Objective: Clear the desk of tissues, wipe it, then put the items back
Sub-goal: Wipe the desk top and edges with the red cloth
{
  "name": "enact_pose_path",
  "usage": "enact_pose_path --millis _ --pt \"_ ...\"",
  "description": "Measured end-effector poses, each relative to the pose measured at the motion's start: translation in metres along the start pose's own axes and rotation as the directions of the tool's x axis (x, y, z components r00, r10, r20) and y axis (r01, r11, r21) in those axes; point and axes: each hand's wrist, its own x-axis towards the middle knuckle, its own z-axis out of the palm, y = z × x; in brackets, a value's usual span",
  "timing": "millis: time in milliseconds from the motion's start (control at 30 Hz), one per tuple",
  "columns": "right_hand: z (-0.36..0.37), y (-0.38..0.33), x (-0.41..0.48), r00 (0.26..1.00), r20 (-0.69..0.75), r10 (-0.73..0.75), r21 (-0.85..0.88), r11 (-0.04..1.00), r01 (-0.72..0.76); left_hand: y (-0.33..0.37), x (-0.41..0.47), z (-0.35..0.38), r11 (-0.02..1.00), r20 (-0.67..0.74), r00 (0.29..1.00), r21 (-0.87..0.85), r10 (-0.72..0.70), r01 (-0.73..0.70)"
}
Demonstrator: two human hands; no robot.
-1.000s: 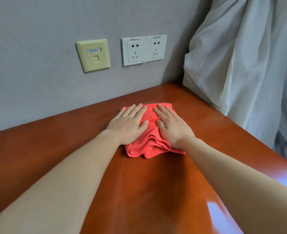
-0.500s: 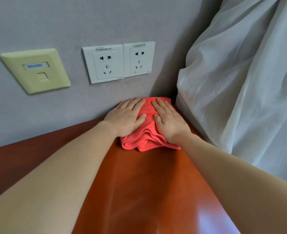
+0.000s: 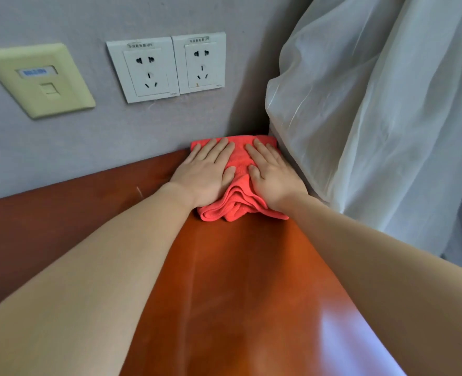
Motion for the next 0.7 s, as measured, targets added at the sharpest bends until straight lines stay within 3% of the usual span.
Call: enact_pose_path --millis 300,700 --pt "-0.01 0.024 -0.124 0.999 -0.028 0.015 0.019 1.0 -0.015 0.078 -0.084 0.01 0.992 -0.001 0.995 -0.075 0.103 -0.103" --pt "-0.013 0.035 -0.28 0.986 -0.068 0.153 0.024 0.988 -0.152 0.172 -0.186 0.023 0.967 0.01 0.969 -0.063 0.247 -0.246"
